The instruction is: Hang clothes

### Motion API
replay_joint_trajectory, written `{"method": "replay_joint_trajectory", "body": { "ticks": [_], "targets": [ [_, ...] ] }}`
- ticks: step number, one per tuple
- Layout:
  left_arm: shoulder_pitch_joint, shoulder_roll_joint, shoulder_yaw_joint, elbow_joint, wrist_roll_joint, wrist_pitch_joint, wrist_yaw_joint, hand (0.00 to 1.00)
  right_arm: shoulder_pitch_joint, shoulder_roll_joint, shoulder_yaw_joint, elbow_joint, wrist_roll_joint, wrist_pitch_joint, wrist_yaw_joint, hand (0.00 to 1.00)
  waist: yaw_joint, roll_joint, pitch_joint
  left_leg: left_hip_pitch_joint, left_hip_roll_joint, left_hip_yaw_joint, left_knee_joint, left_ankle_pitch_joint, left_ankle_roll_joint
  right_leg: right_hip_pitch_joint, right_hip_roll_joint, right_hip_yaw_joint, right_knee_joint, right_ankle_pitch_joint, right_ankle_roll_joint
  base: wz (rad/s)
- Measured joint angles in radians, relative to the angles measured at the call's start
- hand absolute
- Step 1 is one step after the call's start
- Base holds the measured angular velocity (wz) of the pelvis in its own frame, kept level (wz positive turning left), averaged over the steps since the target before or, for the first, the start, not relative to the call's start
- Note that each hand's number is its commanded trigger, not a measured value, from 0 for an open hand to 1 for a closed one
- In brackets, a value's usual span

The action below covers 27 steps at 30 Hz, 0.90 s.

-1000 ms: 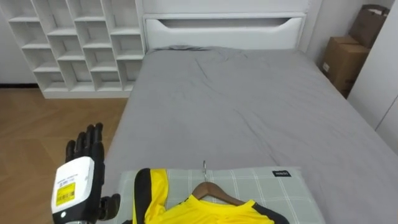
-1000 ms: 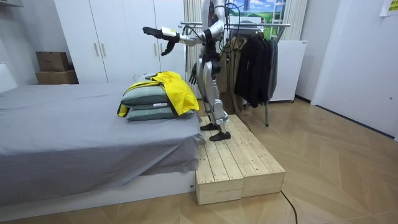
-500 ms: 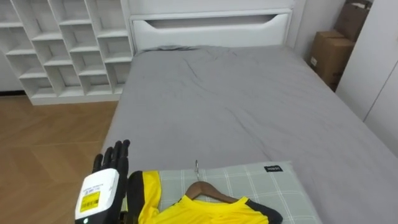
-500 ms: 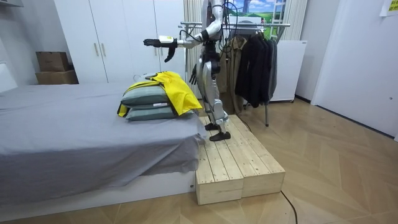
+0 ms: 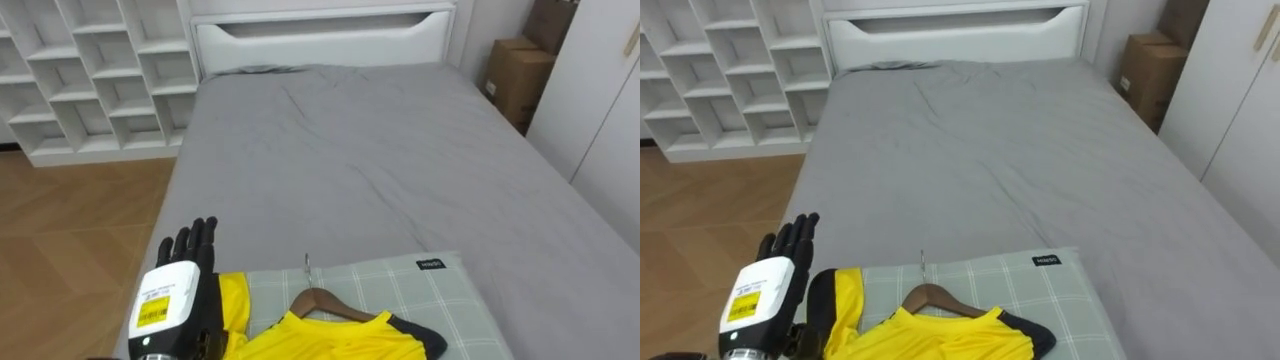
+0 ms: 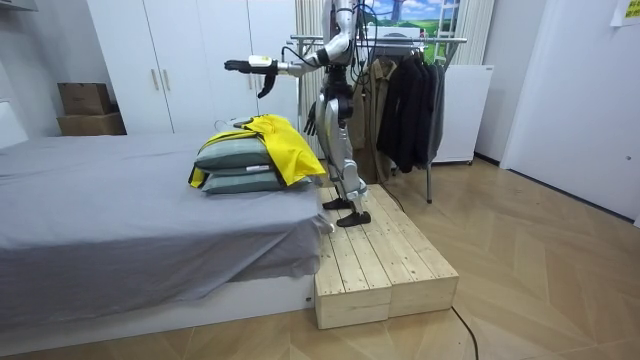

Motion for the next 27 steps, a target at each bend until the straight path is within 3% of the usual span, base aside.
{"method": "replay_joint_trajectory", "body": {
  "ticks": [10,17,20,27],
  "targets": [
    [-0.027,0.000,-0.001,0.000,0.000,0.000,0.000,0.00,0.002,0.000,0.013,-0.004,0.006,0.000,-0.003,0.00,-0.004,-0.001,-0.0113,0.002,0.001,0.000,0.000,0.000,0.000,0.004,-0.001,0.002,-0.001,0.000,0.000,0.00],
    [-0.027,0.000,-0.001,0.000,0.000,0.000,0.000,0.00,0.003,0.000,0.012,-0.004,0.005,0.000,-0.003,0.00,-0.007,0.000,-0.0116,0.003,0.001,-0.001,-0.002,0.000,0.000,0.004,-0.001,0.002,-0.002,0.000,0.000,0.00],
    [-0.027,0.000,-0.001,0.000,-0.004,0.001,0.000,0.00,-0.001,0.000,0.011,-0.004,0.003,0.000,-0.004,0.00,-0.026,0.000,-0.0114,0.003,0.001,0.000,-0.006,0.000,0.000,0.005,-0.006,0.014,-0.002,0.000,0.000,0.05],
    [-0.048,0.000,-0.012,0.042,-0.073,0.013,-0.038,0.00,-0.001,0.001,0.014,-0.012,0.002,0.003,-0.014,0.00,-0.030,-0.010,-0.0056,0.012,0.003,0.014,-0.017,0.000,0.000,0.002,0.000,0.035,-0.001,0.000,0.000,-0.07]
  ]
}}
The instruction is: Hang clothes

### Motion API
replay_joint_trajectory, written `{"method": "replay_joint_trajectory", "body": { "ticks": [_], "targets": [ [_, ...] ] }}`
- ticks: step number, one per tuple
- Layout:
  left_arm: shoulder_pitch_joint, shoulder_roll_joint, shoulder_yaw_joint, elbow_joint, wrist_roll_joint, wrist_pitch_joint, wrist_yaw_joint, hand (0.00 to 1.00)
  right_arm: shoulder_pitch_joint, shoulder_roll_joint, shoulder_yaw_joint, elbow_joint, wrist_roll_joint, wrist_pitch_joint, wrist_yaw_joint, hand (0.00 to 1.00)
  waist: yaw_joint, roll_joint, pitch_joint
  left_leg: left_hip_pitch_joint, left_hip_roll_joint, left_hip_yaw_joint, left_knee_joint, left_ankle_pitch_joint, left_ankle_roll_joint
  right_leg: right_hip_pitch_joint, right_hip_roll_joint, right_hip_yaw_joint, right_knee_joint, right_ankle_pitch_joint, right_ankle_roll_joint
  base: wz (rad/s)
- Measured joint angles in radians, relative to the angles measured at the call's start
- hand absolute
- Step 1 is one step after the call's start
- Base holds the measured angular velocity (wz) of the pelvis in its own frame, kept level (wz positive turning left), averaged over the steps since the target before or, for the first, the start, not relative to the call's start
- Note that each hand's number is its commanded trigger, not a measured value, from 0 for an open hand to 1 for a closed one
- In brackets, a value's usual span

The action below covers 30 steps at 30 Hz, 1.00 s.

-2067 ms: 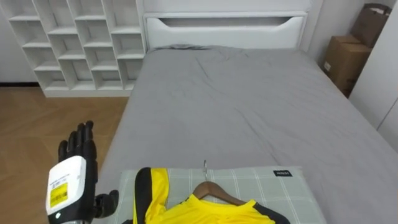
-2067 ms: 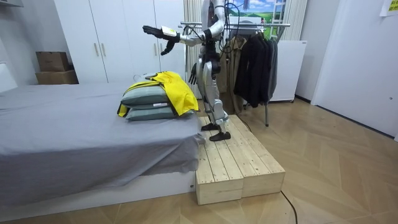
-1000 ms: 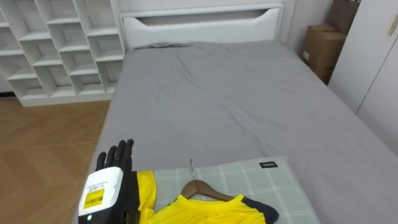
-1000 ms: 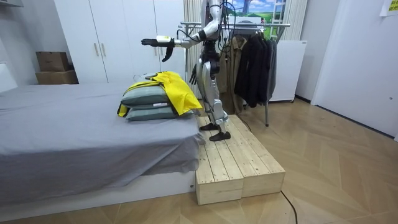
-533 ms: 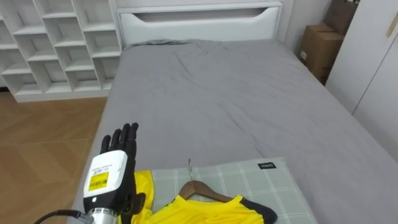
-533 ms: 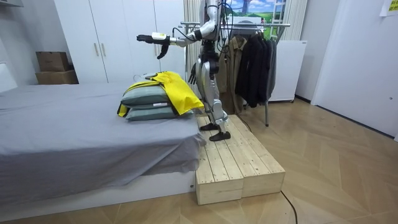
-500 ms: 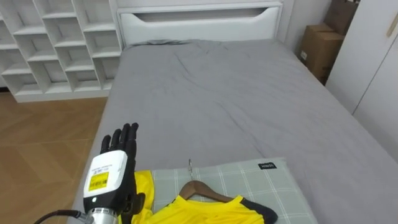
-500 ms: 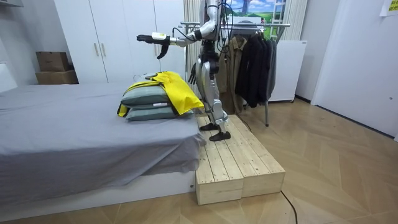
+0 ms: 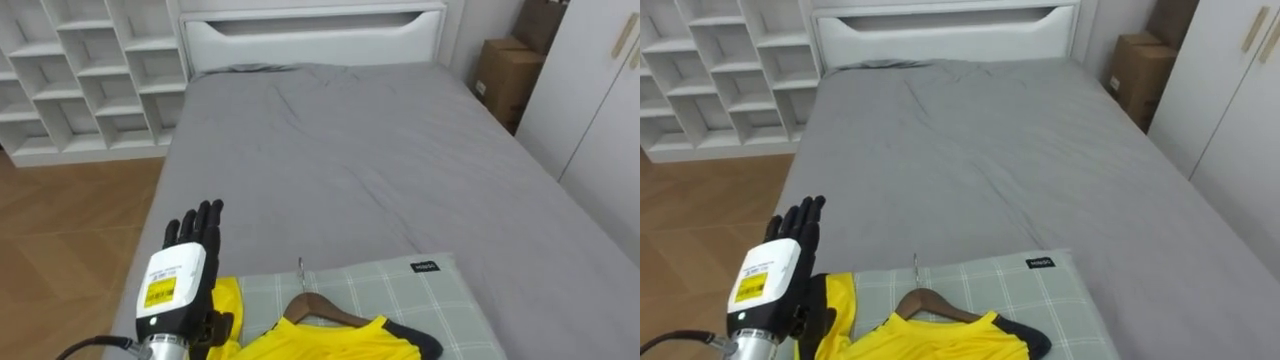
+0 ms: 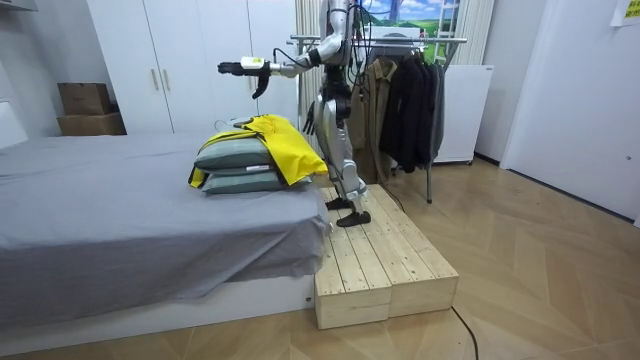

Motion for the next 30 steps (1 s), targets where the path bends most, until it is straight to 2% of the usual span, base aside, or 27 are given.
{"method": "replay_joint_trajectory", "body": {
  "ticks": [5,10,19,23,24,25,26,27,28,30],
  "targets": [
    [-0.003,-0.001,-0.009,0.040,-0.021,0.017,-0.045,0.00,0.000,0.001,0.000,-0.008,0.005,0.008,-0.011,0.00,0.000,0.001,-0.0013,-0.005,0.000,0.017,0.000,0.000,0.000,-0.011,0.001,0.021,0.000,0.000,0.000,-0.12],
    [-0.018,-0.011,-0.037,0.159,-0.020,0.033,-0.077,0.00,0.001,0.001,0.007,-0.006,0.024,0.007,-0.022,0.00,-0.009,0.006,-0.0046,-0.004,0.001,0.019,0.000,0.000,0.000,-0.011,0.001,0.025,0.000,0.000,0.000,-0.02],
    [-0.018,-0.042,-0.036,0.174,-0.019,0.037,-0.100,0.00,0.008,0.004,0.007,-0.017,0.024,0.006,-0.050,0.00,-0.024,0.008,-0.0064,0.004,0.003,0.018,-0.002,0.000,0.000,-0.004,-0.001,0.029,0.002,0.000,0.000,0.01],
    [-0.018,-0.045,-0.039,0.174,-0.017,0.037,-0.104,0.00,0.012,0.006,0.007,-0.022,0.014,0.003,-0.066,0.00,-0.024,0.010,-0.0065,0.015,0.007,0.012,-0.003,0.004,-0.007,-0.014,0.000,0.025,0.030,0.000,0.000,-0.01],
    [-0.018,-0.045,-0.039,0.179,-0.017,0.038,-0.105,0.00,0.012,0.005,0.007,-0.023,0.015,0.001,-0.072,0.00,-0.021,0.014,-0.0016,0.031,0.012,-0.008,-0.009,0.019,-0.007,-0.055,0.009,0.008,0.108,-0.012,-0.009,-0.31],
    [-0.017,-0.046,-0.037,0.195,-0.017,0.039,-0.107,0.00,0.013,0.004,0.010,-0.029,0.020,-0.003,-0.082,0.00,-0.021,0.040,0.0061,0.041,0.041,-0.067,-0.023,0.021,-0.006,-0.113,0.067,0.029,0.113,-0.046,-0.040,-0.46],
    [-0.019,-0.039,-0.029,0.202,-0.017,0.039,-0.112,0.00,0.002,0.011,0.017,-0.035,0.019,-0.003,-0.090,0.00,-0.024,0.042,0.0002,0.039,0.051,-0.065,-0.019,0.019,-0.009,-0.140,0.100,0.050,0.050,-0.024,-0.071,-0.67],
    [-0.036,-0.013,-0.011,0.222,-0.014,0.041,-0.128,0.00,-0.009,0.030,0.041,-0.064,0.020,-0.002,-0.100,0.00,-0.026,0.004,-0.0014,0.018,0.032,-0.028,0.022,0.002,-0.038,-0.187,0.102,0.048,-0.056,0.140,-0.120,-0.35],
    [-0.070,-0.029,-0.008,0.287,-0.009,0.048,-0.139,0.00,0.001,0.022,0.057,-0.075,0.025,-0.002,-0.104,0.00,-0.044,0.009,0.0024,0.015,0.042,-0.012,0.042,-0.031,-0.080,-0.193,0.090,0.007,-0.009,0.157,-0.090,-0.07],
    [-0.099,-0.046,-0.029,0.312,-0.009,0.049,-0.148,0.00,0.015,0.026,0.053,-0.063,0.029,0.004,-0.115,0.00,-0.059,0.006,0.0033,0.003,0.060,0.045,0.001,-0.022,-0.088,-0.185,0.080,0.011,0.002,0.157,-0.090,0.39]
  ]
}}
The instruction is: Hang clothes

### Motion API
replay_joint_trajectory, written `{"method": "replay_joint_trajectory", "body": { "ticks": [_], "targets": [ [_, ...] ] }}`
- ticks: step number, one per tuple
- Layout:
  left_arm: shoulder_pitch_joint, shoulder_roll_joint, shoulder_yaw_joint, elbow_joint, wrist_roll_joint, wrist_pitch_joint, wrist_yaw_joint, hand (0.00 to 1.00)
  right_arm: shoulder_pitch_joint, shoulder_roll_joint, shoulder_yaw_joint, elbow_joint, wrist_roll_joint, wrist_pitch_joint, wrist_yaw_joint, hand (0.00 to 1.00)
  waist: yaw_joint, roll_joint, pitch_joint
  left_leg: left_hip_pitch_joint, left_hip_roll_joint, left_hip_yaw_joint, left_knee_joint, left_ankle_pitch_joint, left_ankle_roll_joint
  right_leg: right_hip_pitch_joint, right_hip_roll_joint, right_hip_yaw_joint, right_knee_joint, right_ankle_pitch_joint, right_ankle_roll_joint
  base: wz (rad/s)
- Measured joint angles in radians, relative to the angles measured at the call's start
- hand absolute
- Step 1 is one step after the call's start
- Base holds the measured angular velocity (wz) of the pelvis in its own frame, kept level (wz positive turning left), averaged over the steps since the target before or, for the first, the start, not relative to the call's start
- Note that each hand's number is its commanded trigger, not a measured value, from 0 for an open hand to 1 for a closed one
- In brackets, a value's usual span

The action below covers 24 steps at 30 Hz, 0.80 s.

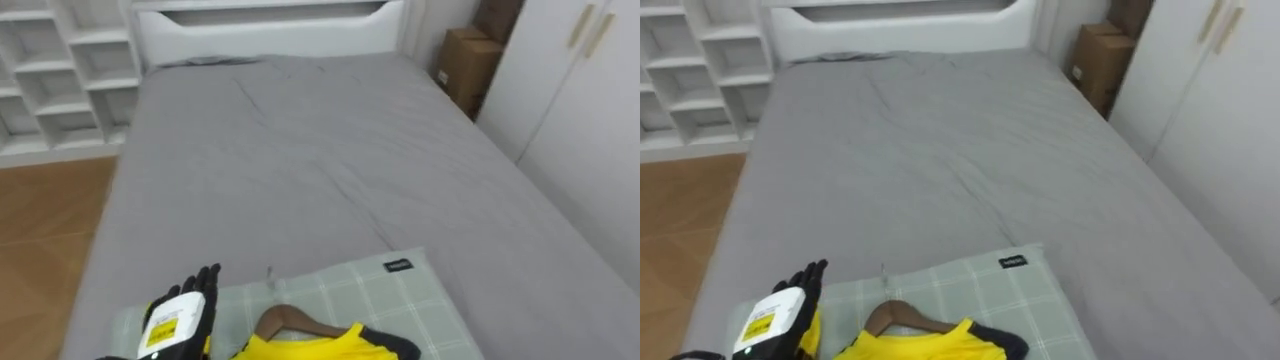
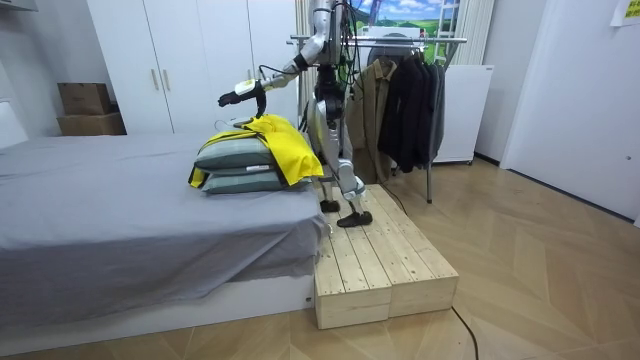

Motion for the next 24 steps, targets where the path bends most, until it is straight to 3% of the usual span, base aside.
{"method": "replay_joint_trajectory", "body": {
  "ticks": [1,2,8,12,15,19,24],
  "targets": [
    [-0.006,0.000,-0.007,-0.003,0.002,-0.011,0.002,0.00,0.004,0.001,-0.011,0.005,-0.001,0.006,0.000,0.00,0.002,-0.002,0.0023,-0.027,0.017,0.020,-0.044,0.028,-0.004,0.001,-0.004,0.011,0.000,-0.001,0.003,0.25],
    [-0.007,0.000,-0.008,-0.002,0.007,-0.012,0.002,0.00,0.003,0.001,-0.013,0.006,-0.002,0.008,0.000,0.00,0.004,-0.003,0.0019,-0.038,0.022,0.041,-0.042,0.041,0.026,0.002,-0.007,0.011,0.000,-0.005,0.010,0.00],
    [0.001,-0.003,-0.011,0.000,0.017,0.008,-0.003,0.00,0.003,-0.008,-0.040,-0.003,-0.003,0.025,0.012,0.00,0.012,0.005,0.0022,-0.035,-0.008,0.052,-0.034,0.053,0.042,0.007,-0.030,0.013,-0.001,-0.023,0.032,0.01],
    [0.002,-0.009,-0.032,0.012,0.011,0.016,-0.028,0.00,0.015,-0.009,-0.040,-0.031,-0.008,0.026,0.009,0.00,0.011,0.010,-0.0018,-0.036,-0.019,0.049,-0.035,0.054,0.045,0.008,-0.034,0.014,0.005,-0.040,0.037,0.01],
    [0.003,-0.040,-0.042,0.049,0.009,0.023,-0.057,0.00,0.016,-0.010,-0.040,-0.030,-0.007,0.028,0.008,0.00,0.009,0.015,-0.0069,-0.032,-0.019,0.046,-0.034,0.054,0.046,0.007,-0.034,0.016,0.017,-0.044,0.033,0.04],
    [0.005,-0.064,-0.049,0.099,0.009,0.032,-0.104,0.00,0.017,-0.007,-0.048,-0.029,-0.007,0.031,0.008,0.00,0.009,0.015,-0.0071,-0.033,-0.017,0.046,-0.021,0.054,0.046,0.008,-0.032,0.018,0.017,-0.045,0.030,0.00],
    [0.005,-0.069,-0.054,0.121,-0.013,0.039,-0.150,0.00,0.020,-0.006,-0.049,-0.029,0.001,0.036,0.008,0.00,0.010,0.010,-0.0083,-0.034,-0.018,0.046,-0.021,0.054,0.045,0.008,-0.033,0.014,0.016,-0.048,0.031,0.01]
  ]
}}
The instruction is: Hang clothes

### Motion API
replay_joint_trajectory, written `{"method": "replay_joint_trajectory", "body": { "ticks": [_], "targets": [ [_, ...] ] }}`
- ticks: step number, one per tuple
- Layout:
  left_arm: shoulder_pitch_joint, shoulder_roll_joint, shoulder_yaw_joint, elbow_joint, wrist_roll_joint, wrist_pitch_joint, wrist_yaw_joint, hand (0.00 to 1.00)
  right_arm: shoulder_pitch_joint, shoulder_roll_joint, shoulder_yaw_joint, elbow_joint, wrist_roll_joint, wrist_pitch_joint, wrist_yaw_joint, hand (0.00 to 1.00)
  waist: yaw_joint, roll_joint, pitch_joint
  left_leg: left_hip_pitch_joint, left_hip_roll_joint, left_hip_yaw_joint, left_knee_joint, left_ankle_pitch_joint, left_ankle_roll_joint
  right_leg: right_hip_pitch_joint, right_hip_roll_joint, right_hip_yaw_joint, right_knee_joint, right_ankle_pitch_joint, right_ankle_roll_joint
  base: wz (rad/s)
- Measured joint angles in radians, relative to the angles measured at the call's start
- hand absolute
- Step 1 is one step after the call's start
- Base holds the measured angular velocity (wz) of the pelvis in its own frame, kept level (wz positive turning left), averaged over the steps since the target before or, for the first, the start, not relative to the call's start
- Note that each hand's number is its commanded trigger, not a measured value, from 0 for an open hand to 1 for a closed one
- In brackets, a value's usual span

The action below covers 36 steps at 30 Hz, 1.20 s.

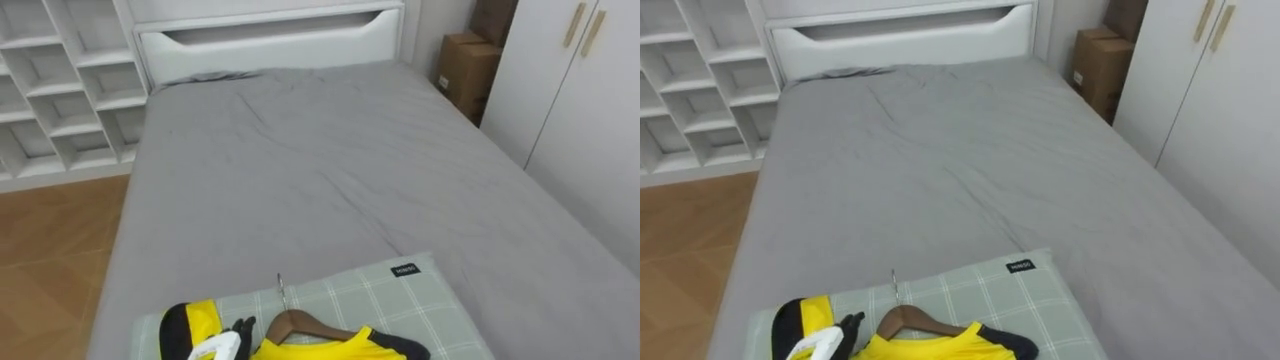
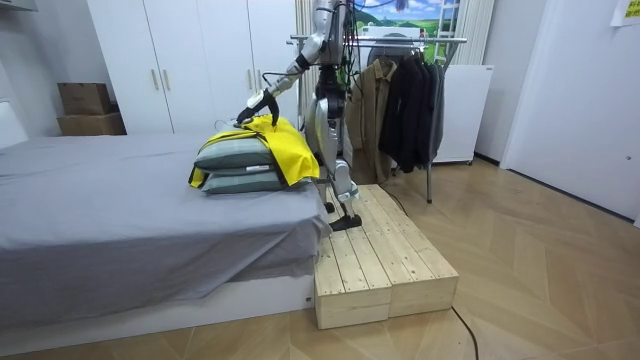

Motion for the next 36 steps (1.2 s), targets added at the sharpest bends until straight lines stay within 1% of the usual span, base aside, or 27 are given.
{"method": "replay_joint_trajectory", "body": {
  "ticks": [3,8,12,15,21,31,36],
  "targets": [
    [0.000,0.000,0.000,0.007,-0.002,0.014,-0.020,0.00,0.002,0.003,0.001,0.000,0.002,0.000,0.000,0.00,0.002,-0.004,-0.0017,0.003,0.000,0.001,-0.002,0.000,0.000,0.003,0.000,-0.002,-0.001,-0.001,0.001,0.02],
    [0.004,0.000,-0.001,0.040,-0.021,0.017,-0.027,0.00,0.006,0.005,0.001,0.000,0.007,0.002,-0.002,0.00,0.003,-0.006,-0.0001,0.021,0.000,0.002,-0.015,0.000,0.000,0.018,0.003,0.000,-0.007,-0.006,0.004,0.01],
    [0.007,-0.002,0.000,0.090,-0.021,0.019,-0.027,0.00,0.007,0.006,-0.009,-0.001,0.005,0.003,-0.001,0.00,0.003,-0.006,-0.0007,0.021,0.000,0.004,-0.016,0.000,0.000,0.021,0.005,0.008,-0.014,-0.007,0.005,-0.03],
    [0.007,-0.009,0.000,0.119,-0.021,0.024,-0.027,0.00,0.010,0.006,-0.010,-0.006,0.003,0.009,-0.001,0.00,0.006,-0.003,-0.0021,0.019,0.000,0.005,-0.015,0.000,0.000,0.018,0.006,0.013,-0.014,-0.008,0.005,-0.05],
    [0.007,-0.012,0.001,0.119,-0.021,0.032,-0.027,0.00,0.014,0.007,-0.023,-0.008,0.007,0.010,-0.002,0.00,0.004,0.000,-0.0040,0.022,0.001,0.005,-0.015,0.000,0.000,0.017,0.008,0.017,-0.012,-0.013,0.001,-0.03],
    [0.004,-0.012,0.012,0.116,-0.020,0.029,-0.025,0.00,0.008,0.014,-0.027,-0.011,0.000,0.010,-0.024,0.00,0.005,-0.002,-0.0042,-0.002,-0.001,0.008,-0.014,0.000,0.000,-0.017,0.006,0.019,0.008,-0.022,0.001,0.00],
    [-0.003,-0.015,0.013,0.116,-0.020,0.028,-0.023,0.00,0.004,0.014,-0.026,-0.010,0.000,0.010,-0.025,0.00,0.003,-0.004,-0.0026,-0.008,0.000,0.009,-0.014,0.000,0.000,-0.019,0.005,0.012,0.005,-0.022,0.002,0.04]
  ]
}}
